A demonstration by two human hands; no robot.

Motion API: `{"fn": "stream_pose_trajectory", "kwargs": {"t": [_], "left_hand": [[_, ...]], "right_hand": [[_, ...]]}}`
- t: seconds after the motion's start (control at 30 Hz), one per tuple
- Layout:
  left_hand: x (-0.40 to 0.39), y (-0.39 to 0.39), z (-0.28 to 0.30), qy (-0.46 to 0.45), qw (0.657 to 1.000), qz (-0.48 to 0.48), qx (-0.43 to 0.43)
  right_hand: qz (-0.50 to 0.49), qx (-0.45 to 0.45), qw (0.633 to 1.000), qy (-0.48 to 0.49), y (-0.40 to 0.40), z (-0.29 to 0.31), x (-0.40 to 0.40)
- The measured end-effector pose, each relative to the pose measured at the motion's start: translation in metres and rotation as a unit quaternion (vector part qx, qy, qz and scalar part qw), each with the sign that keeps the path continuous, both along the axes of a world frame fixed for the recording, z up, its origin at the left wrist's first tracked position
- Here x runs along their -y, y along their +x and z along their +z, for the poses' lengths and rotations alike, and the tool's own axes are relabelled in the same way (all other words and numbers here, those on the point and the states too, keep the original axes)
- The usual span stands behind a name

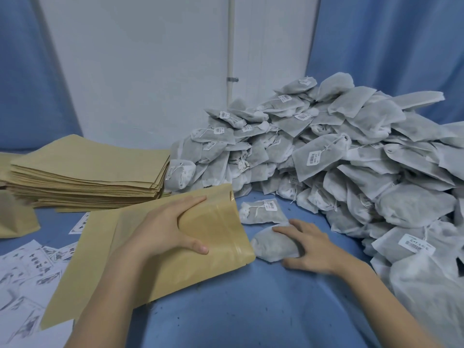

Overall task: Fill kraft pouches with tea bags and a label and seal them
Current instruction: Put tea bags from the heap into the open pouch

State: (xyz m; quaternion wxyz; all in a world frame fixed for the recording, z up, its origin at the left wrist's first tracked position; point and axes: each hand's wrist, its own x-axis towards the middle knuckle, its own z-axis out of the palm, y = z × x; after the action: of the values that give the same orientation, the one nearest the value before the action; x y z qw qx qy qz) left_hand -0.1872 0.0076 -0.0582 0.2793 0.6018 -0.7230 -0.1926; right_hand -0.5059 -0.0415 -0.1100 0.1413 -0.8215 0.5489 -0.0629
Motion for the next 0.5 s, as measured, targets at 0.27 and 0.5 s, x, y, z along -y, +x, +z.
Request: {"fn": "stream_pose_trajectory", "kwargs": {"t": [0.27, 0.5], "left_hand": [[-0.001, 0.000, -0.001, 0.009, 1.000, 0.014, 0.026], [-0.002, 0.000, 0.001, 0.005, 1.000, 0.009, -0.009]], "right_hand": [[-0.026, 0.294, 0.931, -0.213, 0.002, 0.013, -0.007], [-0.020, 0.374, 0.880, -0.291, 0.048, 0.035, -0.012]]}}
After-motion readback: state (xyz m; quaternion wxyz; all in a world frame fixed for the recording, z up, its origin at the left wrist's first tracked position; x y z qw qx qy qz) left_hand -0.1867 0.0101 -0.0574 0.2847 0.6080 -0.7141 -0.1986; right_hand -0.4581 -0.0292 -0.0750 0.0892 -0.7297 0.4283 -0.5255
